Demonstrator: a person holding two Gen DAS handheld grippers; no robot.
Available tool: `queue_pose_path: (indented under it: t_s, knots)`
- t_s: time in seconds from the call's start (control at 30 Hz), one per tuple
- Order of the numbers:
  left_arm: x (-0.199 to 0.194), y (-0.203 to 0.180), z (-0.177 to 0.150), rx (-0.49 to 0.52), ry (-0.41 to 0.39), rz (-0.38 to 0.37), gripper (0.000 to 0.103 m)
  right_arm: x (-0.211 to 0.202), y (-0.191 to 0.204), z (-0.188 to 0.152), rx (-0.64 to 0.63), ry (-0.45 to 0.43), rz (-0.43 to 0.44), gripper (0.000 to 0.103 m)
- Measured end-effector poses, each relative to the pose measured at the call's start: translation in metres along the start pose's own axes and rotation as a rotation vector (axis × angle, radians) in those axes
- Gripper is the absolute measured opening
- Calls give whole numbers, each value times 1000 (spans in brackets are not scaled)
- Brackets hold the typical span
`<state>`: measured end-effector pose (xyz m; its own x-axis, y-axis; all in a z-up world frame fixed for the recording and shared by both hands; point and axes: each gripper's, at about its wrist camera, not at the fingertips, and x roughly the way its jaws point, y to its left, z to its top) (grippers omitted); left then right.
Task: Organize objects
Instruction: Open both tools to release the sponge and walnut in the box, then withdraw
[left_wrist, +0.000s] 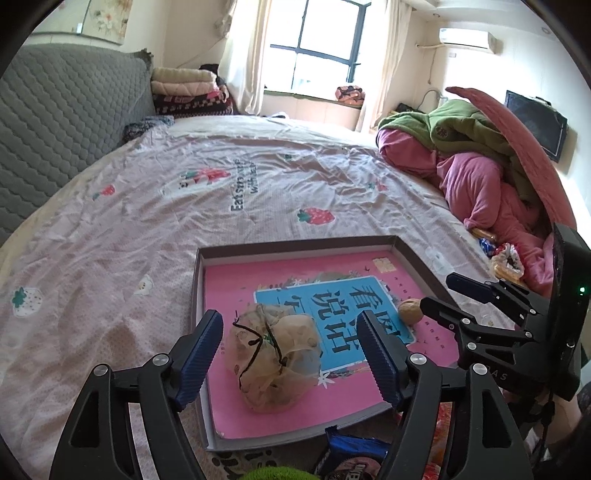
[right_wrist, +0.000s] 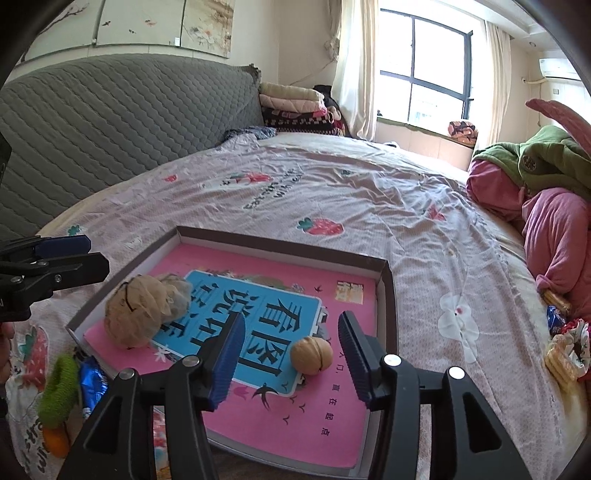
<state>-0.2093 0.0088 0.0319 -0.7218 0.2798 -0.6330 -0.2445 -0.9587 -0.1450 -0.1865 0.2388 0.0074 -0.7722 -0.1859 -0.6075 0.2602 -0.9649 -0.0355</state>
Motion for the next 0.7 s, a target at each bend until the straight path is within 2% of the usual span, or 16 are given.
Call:
queue_pose_path:
  t_s: [0.47,0.7]
  knots:
    - [-39,-12,-9,36,-61,74,76,-27,15,2,-26,-48,34,57]
    - [-50,-14,-18,16,-60,69,76,-52,25,-4,-38,-85,43,57]
